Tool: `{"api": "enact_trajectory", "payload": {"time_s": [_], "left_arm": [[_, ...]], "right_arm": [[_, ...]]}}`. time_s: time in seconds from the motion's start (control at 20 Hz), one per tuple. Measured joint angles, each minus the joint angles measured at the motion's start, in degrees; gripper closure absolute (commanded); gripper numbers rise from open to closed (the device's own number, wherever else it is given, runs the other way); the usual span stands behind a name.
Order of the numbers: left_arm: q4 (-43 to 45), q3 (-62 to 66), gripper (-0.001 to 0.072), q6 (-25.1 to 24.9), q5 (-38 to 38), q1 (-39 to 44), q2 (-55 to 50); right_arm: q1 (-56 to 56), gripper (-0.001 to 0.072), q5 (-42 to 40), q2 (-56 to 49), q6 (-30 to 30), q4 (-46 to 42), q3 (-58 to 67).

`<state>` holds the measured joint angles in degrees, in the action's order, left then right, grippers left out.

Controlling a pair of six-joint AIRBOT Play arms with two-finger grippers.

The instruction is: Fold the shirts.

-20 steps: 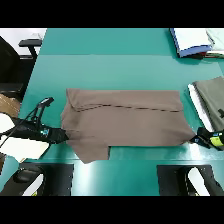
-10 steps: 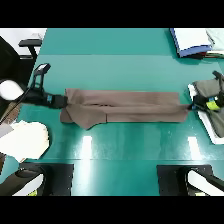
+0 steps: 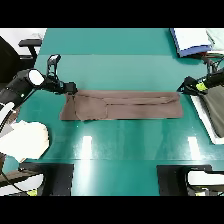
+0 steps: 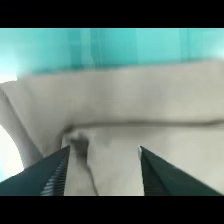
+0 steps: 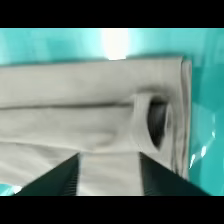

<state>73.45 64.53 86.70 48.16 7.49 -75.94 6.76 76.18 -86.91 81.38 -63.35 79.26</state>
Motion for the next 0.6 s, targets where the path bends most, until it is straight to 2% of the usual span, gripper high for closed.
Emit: {"api": "enact_trajectory", "payload": {"time_s": [0.05, 0.1, 0.15, 0.55, 0.6], "left_arm": [[-0.13, 1.14, 0.0483, 0.00, 0.76, 0.00, -0.28], [-0.44, 2.21, 0.0635, -0.04, 1.68, -0.02, -0.48], [-0.85, 2.97, 0.0682, -0.11, 2.73, -0.02, -0.63], [-9.97, 4.94, 0.0682, -0.22, 5.81, 1.62, -1.38], [-10.56, 4.98, 0.0682, -0.22, 5.77, 2.60, -1.77]], "right_arm": [[1.09, 0.0174, 0.52, -0.50, -1.14, 1.03, 0.26], [2.32, 0.0148, 1.29, -0.81, -2.14, 1.77, 0.17], [3.74, 0.0127, 1.97, -1.09, -2.91, 2.08, -0.42], [12.94, 0.0141, 2.40, -4.22, -9.84, 5.64, -10.69], [12.94, 0.0168, 2.27, -5.40, -10.67, 7.30, -11.26]]}}
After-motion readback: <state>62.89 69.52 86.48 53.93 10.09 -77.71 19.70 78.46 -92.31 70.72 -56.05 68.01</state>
